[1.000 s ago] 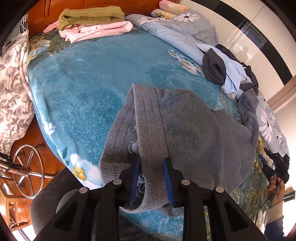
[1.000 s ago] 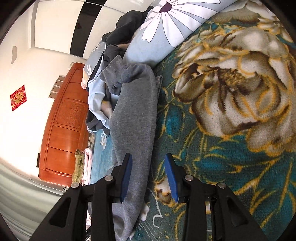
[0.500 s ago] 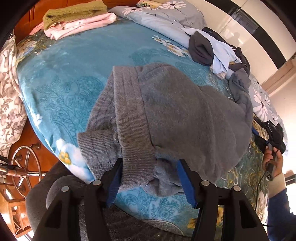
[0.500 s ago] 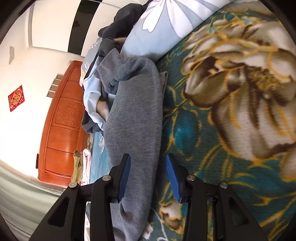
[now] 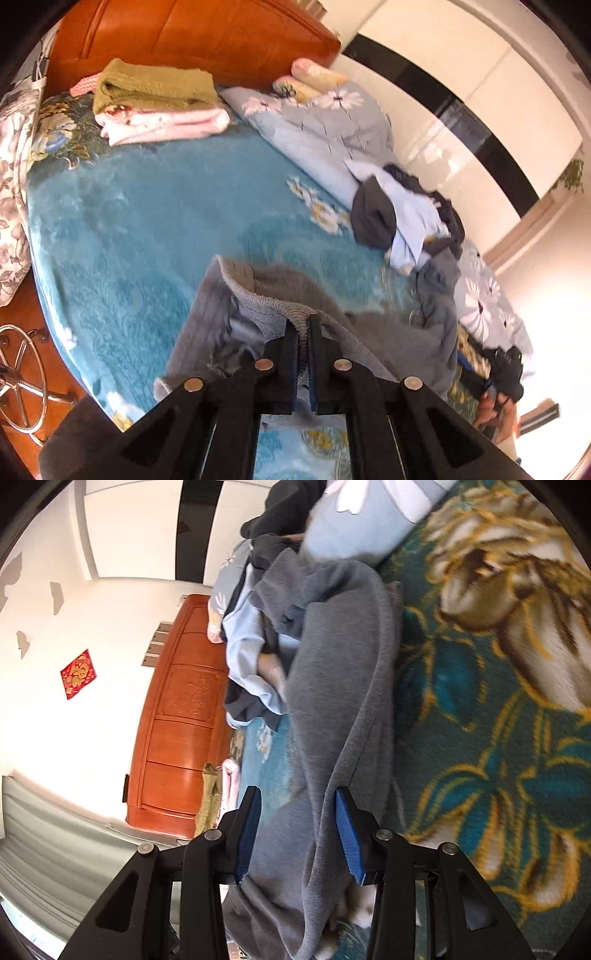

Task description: Fold clothes

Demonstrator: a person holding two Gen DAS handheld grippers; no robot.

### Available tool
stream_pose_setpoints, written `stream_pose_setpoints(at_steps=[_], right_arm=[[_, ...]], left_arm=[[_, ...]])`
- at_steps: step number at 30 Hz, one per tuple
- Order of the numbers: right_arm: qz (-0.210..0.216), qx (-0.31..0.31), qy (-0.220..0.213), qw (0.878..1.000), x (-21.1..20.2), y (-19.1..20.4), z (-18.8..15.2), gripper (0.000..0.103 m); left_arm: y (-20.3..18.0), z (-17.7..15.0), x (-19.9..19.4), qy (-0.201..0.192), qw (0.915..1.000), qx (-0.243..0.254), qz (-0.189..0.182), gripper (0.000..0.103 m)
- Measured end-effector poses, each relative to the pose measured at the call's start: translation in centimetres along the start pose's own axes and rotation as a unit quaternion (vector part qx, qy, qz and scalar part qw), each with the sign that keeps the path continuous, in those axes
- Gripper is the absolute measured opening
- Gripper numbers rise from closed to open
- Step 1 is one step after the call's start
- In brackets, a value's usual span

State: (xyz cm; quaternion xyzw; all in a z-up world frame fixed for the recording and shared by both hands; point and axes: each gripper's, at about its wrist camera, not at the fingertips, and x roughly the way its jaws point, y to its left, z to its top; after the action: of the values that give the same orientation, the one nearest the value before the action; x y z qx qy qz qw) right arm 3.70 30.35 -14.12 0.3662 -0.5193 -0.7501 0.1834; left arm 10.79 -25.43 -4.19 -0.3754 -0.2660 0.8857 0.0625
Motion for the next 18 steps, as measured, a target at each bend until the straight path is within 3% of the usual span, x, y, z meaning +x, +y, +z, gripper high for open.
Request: stream_pose_setpoints(at_steps=[4,8,12,18], right_arm=[[-0.012,0.006,0.003,1.0,1.1,0.1,0.4,0.044],[0.002,0.021,-0.008,1.0,0.4,-0.4,-0.3,0.044],[-0.002,0.021,-0.004,1.0,-0.4,-0.5,-0.7,0.043],[0.03,0.036,0.01,0.999,1.4,-0.3,-0.6,0.044]], left_arm=[[1.6,3.7,-1.2,-0.052,0.9979,-0.038,0.002,0.004],[3.0,6.8,-0.9,-0.064,0.9962,-0.06,0.003,0.004],[2.0,8.1,-0.2,-0.076,0.9956,-0.054,0.006,0.004],[-0.2,8.3,-2.8,-0.119,0.9925,-0.027,0.003,0.004]])
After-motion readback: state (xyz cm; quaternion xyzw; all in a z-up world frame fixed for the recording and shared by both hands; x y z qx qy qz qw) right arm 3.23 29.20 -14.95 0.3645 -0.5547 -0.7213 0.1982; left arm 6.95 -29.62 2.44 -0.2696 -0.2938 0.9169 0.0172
